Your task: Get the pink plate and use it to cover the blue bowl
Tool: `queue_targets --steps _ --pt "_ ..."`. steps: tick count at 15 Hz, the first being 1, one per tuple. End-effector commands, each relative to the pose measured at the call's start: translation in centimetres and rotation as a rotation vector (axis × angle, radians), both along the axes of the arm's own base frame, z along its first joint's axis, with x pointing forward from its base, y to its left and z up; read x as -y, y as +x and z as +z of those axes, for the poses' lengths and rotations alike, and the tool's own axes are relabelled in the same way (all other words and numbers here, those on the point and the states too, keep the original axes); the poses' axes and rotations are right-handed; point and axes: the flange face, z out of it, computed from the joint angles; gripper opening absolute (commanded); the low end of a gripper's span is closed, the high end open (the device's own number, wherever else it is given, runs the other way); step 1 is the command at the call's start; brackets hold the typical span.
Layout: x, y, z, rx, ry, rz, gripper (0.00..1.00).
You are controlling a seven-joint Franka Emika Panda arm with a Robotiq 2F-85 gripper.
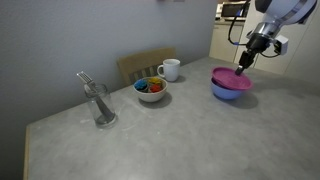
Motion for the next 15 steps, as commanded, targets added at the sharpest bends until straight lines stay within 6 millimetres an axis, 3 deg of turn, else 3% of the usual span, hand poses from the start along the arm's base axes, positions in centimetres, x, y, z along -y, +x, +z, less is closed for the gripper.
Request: queue_targets --steps 1,7,10,15 --pt "0.1 0.9 0.0 0.016 0.021 0.001 0.36" --pt "-1.0 0.5 1.4 0.051 0.006 0.031 0.77" --pt "-2.6 -0.7 3.6 0.072 -0.062 0.135 0.98" --pt "-6.7 -2.8 7.9 0.052 -0.171 0.374 1.0"
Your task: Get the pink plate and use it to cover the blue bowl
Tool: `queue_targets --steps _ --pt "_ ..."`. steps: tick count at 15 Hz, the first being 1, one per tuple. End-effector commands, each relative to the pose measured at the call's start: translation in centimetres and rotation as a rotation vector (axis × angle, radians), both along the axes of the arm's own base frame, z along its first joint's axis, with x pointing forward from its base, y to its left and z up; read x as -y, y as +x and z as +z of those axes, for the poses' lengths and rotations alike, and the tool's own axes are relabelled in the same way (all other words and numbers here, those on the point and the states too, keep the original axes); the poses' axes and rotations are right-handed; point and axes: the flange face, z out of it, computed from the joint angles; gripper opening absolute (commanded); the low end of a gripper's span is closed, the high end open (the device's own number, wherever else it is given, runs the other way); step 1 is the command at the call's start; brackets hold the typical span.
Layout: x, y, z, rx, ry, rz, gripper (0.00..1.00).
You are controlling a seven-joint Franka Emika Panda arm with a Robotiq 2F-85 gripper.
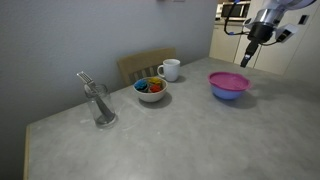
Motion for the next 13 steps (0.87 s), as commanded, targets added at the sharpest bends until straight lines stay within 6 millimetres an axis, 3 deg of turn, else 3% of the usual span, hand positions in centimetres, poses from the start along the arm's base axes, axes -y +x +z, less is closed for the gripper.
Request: queue_targets --steps 1,8,9,10,13 --pt "-3.0 -2.7 3.5 -0.013 -0.097 0.119 1.0" --pt "-7.8 -4.1 8.7 -0.069 -0.318 0.194 1.0" --pt "-8.8 -4.0 9.0 -0.055 -0.31 0.277 1.0" --pt "-7.6 -3.0 8.5 -0.062 -0.299 0.201 1.0" --pt "-9.1 -3.1 9.1 -0.049 -0.301 0.249 1.0"
